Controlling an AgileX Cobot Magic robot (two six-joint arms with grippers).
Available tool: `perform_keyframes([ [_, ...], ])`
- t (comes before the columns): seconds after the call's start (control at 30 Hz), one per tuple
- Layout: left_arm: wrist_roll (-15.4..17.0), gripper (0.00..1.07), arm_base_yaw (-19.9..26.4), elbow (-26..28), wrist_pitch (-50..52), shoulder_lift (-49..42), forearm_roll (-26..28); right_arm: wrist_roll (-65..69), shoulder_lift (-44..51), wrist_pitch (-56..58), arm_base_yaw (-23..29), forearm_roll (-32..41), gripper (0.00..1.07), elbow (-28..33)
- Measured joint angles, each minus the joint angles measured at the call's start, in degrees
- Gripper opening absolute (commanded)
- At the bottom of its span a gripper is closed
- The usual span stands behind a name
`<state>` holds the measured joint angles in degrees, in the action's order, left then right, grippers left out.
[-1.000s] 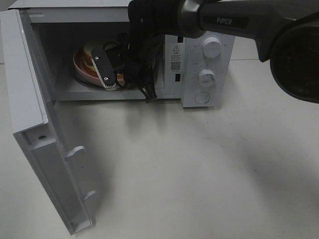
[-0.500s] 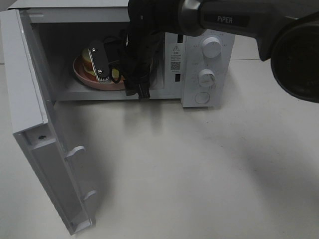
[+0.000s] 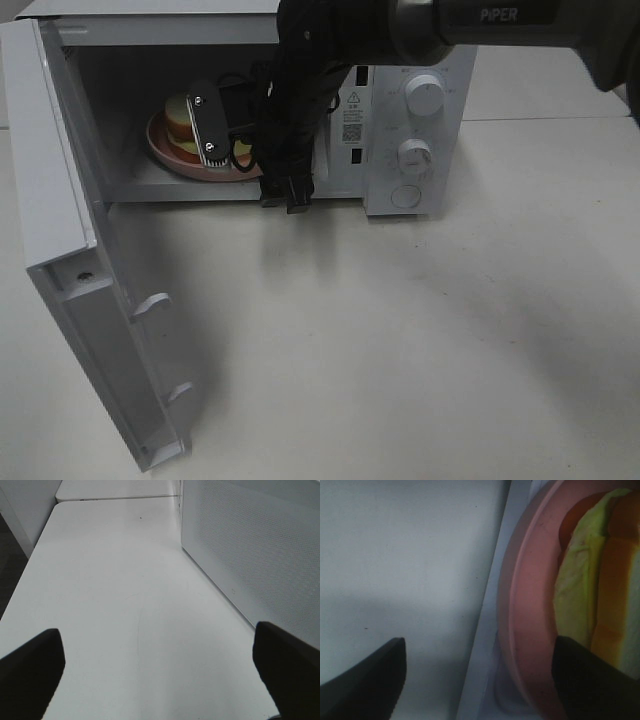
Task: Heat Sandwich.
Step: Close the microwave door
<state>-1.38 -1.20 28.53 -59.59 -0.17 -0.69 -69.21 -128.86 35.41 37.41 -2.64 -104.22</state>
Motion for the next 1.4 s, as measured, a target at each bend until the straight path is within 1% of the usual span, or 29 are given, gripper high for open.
perform_keyframes([
  [0.07, 0.00, 0.98, 0.00, 0.00, 0.00, 0.00, 0.00, 0.23, 2.29, -0.63, 0.00, 0.00, 0.76, 3.78],
  [0.1, 0.00, 0.98, 0.00, 0.00, 0.00, 0.00, 0.00, 0.23, 2.29, -0.63, 0.00, 0.00, 0.76, 3.78],
  [0.2, 0.00, 0.98, 0.00, 0.00, 0.00, 0.00, 0.00, 0.29, 4.53, -1.09, 0.00, 0.00, 0.76, 7.91],
  [0.23, 0.00, 0.98, 0.00, 0.00, 0.00, 0.00, 0.00, 0.29, 4.53, -1.09, 0.00, 0.00, 0.76, 7.91],
  [0.27, 0.00, 0.98, 0.00, 0.00, 0.00, 0.00, 0.00, 0.34, 6.25, -1.20, 0.00, 0.00, 0.76, 10.94],
  [0.33, 0.00, 0.98, 0.00, 0.00, 0.00, 0.00, 0.00, 0.34, 7.68, -1.32, 0.00, 0.00, 0.76, 13.46],
  [0.37, 0.00, 0.98, 0.00, 0.00, 0.00, 0.00, 0.00, 0.46, 9.34, -1.49, 0.00, 0.00, 0.76, 15.70],
  [0.4, 0.00, 0.98, 0.00, 0.00, 0.00, 0.00, 0.00, 0.46, 9.34, -1.49, 0.00, 0.00, 0.76, 15.70],
  [0.47, 0.00, 0.98, 0.00, 0.00, 0.00, 0.00, 0.00, 0.92, 10.94, -1.49, 0.00, 0.06, 0.76, 18.05],
  [0.5, 0.00, 0.98, 0.00, 0.00, 0.00, 0.00, 0.00, 2.01, 12.55, -1.72, 0.00, 0.06, 0.76, 20.17],
  [0.53, 0.00, 0.98, 0.00, 0.00, 0.00, 0.00, 0.00, 2.01, 12.55, -1.72, 0.00, 0.06, 0.76, 20.17],
  [0.67, 0.00, 0.98, 0.00, 0.00, 0.00, 0.00, 0.00, 6.02, 17.07, -2.12, 0.00, 0.06, 0.76, 24.92],
  [0.7, 0.00, 0.98, 0.00, 0.00, 0.00, 0.00, 0.00, 6.02, 17.07, -2.12, 0.00, 0.06, 0.76, 24.92],
  [0.8, 0.00, 0.98, 0.00, 0.00, 0.00, 0.00, 0.00, 9.57, 20.97, -2.12, 0.00, 0.06, 0.76, 29.05],
  [0.83, 0.00, 0.98, 0.00, 0.00, 0.00, 0.00, 0.00, 9.57, 20.97, -2.12, 0.00, 0.06, 0.76, 29.05],
  [0.9, 0.00, 0.98, 0.00, 0.00, 0.00, 0.00, 0.00, 11.29, 22.86, -2.12, 0.00, 0.06, 0.76, 30.94],
  [0.93, 0.00, 0.98, 0.00, 0.00, 0.00, 0.00, 0.00, 13.87, 24.87, -2.12, 0.00, 0.06, 0.76, 32.95],
  [1.07, 0.00, 0.98, 0.00, 0.00, 0.00, 0.00, 0.00, 18.28, 27.67, -2.12, 0.00, 0.06, 0.76, 35.70],
  [1.1, 0.00, 0.98, 0.00, 0.00, 0.00, 0.00, 0.00, 22.35, 29.68, -2.06, 0.00, 0.06, 0.76, 37.41],
  [1.17, 0.00, 0.98, 0.00, 0.00, 0.00, 0.00, 0.00, 24.18, 30.48, -2.01, 0.00, 0.06, 0.76, 38.10],
  [1.23, 0.00, 0.98, 0.00, 0.00, 0.00, 0.00, 0.00, 31.34, 33.29, -1.26, 0.00, 0.06, 0.76, 40.22],
  [1.27, 0.00, 0.98, 0.00, 0.00, 0.00, 0.00, 0.00, 31.34, 33.29, -1.26, 0.00, 0.06, 0.76, 40.22],
  [1.4, 0.00, 0.98, 0.00, 0.00, 0.00, 0.00, 0.00, 41.02, 38.27, 2.92, 0.00, 0.06, 0.76, 42.97],
])
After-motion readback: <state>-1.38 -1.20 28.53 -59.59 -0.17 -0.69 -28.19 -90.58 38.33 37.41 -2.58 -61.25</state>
